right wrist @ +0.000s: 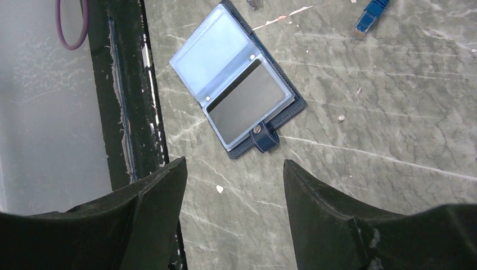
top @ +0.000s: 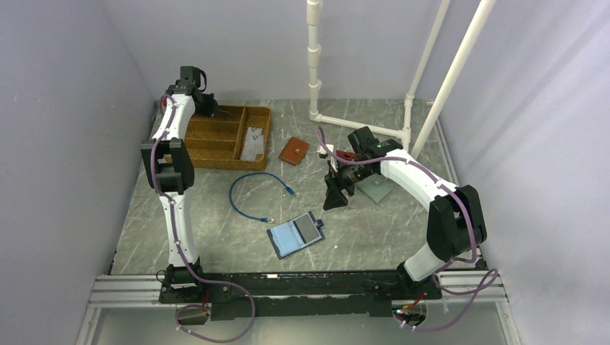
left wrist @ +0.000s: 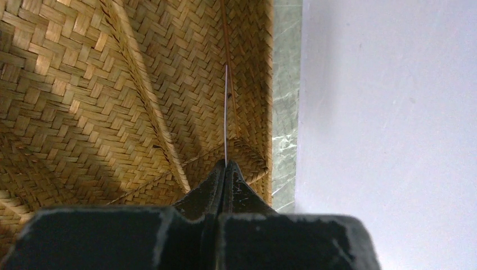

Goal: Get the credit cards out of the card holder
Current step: Place the credit card in the storage box.

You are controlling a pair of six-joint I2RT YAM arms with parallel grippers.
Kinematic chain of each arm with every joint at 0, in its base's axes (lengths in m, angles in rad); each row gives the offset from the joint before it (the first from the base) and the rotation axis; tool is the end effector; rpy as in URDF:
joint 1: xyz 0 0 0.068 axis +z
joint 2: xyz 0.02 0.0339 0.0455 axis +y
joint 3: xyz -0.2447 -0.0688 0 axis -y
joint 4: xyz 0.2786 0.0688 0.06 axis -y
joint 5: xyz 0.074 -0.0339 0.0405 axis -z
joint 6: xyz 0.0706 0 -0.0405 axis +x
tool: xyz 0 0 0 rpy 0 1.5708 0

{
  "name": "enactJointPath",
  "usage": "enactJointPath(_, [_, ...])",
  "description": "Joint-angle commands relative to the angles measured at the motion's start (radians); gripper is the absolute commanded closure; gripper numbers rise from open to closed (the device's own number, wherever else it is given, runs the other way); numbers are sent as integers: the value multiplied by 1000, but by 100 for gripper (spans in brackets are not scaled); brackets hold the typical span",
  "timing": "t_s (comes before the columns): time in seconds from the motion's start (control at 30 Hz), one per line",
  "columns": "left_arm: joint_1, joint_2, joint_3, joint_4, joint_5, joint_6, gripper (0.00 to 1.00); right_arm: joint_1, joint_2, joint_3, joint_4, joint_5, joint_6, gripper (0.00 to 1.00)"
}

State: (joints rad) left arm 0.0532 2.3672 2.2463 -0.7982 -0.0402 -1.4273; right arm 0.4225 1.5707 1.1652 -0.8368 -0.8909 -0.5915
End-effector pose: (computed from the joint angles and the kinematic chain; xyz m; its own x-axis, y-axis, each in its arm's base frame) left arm 0.5654 0.0330 0.1957 -0.0369 -0.9923 -0.1184 -0.7969 0.1007 -0.5957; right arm 0.2856 0.1886 0.1914 -0.4453 -0.5846 -0.6782 -0.8853 0.1742 0.4311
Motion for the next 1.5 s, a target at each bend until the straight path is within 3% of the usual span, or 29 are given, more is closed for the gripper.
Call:
enactJointPath(0.0, [2, 8, 19, -9, 22, -36, 100, 4, -4, -6, 0, -14, -17, 34])
enactJointPath(0.23, [8, 40, 38, -21, 29, -43, 95, 4, -2, -4, -1, -16, -18, 34])
enactJointPath(0.53, [19, 39, 77, 28, 31, 12, 64, 4, -3, -6, 0, -10, -20, 34])
enactJointPath(0.83, [34, -107, 21, 100, 31, 198, 58, 3, -24, -7, -4, 10, -36, 34])
enactJointPath(0.97, [39, -286, -210, 215, 116, 341, 52, 2, -49, -7, -32, -4, -88, 34])
enactJointPath(1.2, [42, -665, -797, 568, 489, 616, 21, 2, -110, -33, -62, -37, -177, 34])
enactJointPath(1.33, [23, -837, -1015, 556, 657, 718, 15, -1, -143, -69, -29, -40, -202, 33])
enactJointPath(1.47, [-99, -1034, -1194, 474, 624, 831, 12, 1, -144, -100, -18, -59, -243, 33])
